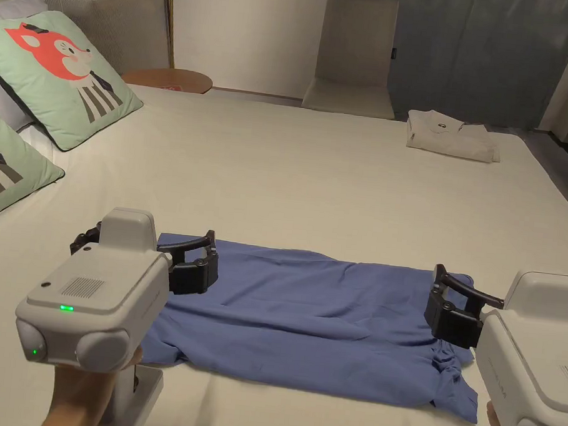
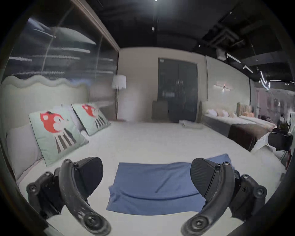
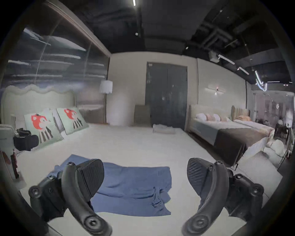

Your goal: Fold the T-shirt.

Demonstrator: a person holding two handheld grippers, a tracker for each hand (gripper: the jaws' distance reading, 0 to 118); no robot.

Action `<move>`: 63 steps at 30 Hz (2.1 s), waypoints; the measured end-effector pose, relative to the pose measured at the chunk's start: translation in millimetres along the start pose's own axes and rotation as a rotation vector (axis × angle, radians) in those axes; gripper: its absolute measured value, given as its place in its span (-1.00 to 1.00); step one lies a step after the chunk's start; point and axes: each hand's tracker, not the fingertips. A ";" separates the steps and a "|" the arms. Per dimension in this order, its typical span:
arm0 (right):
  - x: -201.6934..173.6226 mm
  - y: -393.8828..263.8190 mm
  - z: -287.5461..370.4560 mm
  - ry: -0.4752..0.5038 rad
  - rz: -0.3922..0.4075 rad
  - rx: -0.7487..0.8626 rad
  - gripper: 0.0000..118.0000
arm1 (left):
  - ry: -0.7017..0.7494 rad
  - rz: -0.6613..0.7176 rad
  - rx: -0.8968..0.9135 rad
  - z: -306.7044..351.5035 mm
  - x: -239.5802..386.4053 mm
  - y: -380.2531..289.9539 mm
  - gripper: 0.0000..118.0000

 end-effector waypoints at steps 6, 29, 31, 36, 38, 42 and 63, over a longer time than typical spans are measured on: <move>-10.3 -9.9 19.5 -0.035 0.016 0.029 -0.62 | 0.019 -0.045 0.075 26.8 16.8 -18.2 -0.37; -17.7 -13.3 1.6 -0.037 0.038 0.011 -0.99 | 0.030 0.096 -0.420 -45.7 -61.5 -52.9 -0.65; -18.6 -15.8 -4.4 -0.034 0.039 -0.003 -0.99 | 0.036 0.124 -0.514 -55.4 -75.2 -60.1 -0.36; -21.0 -21.1 -17.8 -0.027 0.036 -0.038 -0.99 | 0.064 0.179 -0.663 -77.1 -101.9 -86.0 0.52; -20.7 -27.0 -24.5 -0.025 0.038 -0.053 -0.99 | 0.086 0.180 -0.702 -84.9 -106.3 -96.2 0.52; -20.7 -36.2 -34.5 -0.019 0.042 -0.085 -0.99 | 0.112 0.108 -0.769 -99.1 -104.4 -121.2 0.47; 48.1 -127.5 -93.0 -0.110 -0.092 -0.617 0.88 | 0.029 0.032 -0.650 -87.0 -95.5 -99.6 -0.93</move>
